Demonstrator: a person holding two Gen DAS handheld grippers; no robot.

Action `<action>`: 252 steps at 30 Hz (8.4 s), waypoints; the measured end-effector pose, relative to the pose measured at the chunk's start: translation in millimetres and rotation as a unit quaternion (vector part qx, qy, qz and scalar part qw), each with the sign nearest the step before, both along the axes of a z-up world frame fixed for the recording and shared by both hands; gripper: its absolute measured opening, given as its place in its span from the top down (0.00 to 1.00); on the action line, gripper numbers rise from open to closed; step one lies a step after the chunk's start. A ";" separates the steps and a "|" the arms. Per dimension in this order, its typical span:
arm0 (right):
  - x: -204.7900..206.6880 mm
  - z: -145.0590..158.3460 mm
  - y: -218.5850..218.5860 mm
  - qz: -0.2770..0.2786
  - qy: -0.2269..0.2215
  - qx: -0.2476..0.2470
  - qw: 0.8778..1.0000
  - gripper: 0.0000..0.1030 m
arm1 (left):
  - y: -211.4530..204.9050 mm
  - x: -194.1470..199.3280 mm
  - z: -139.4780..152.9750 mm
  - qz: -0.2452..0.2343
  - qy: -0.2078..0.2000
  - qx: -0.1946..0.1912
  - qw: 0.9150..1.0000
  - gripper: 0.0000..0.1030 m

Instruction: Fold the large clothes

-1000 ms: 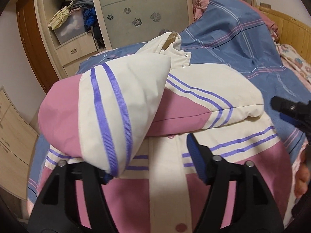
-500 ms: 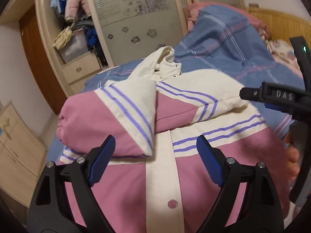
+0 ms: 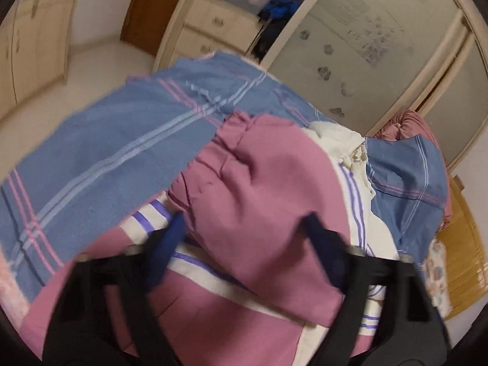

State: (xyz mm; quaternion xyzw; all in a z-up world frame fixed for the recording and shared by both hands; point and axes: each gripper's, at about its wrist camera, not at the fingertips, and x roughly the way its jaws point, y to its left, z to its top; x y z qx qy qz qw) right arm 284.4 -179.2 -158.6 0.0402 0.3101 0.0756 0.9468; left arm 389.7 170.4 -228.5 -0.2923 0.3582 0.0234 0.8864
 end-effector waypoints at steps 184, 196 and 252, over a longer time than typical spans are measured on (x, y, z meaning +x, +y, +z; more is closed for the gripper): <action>-138.9 -160.5 -125.5 -0.010 0.286 0.165 0.944 0.12 | 80.6 -185.4 -96.5 -0.056 0.132 0.062 0.988 0.10; -159.6 -186.5 -98.4 0.042 0.320 0.279 0.905 0.60 | 94.6 -208.3 -100.3 -0.057 0.112 0.014 0.992 0.63; 160.4 2.3 -199.4 -0.013 0.057 0.476 0.877 0.92 | 54.4 106.9 101.8 -0.087 -0.090 -0.110 0.986 0.78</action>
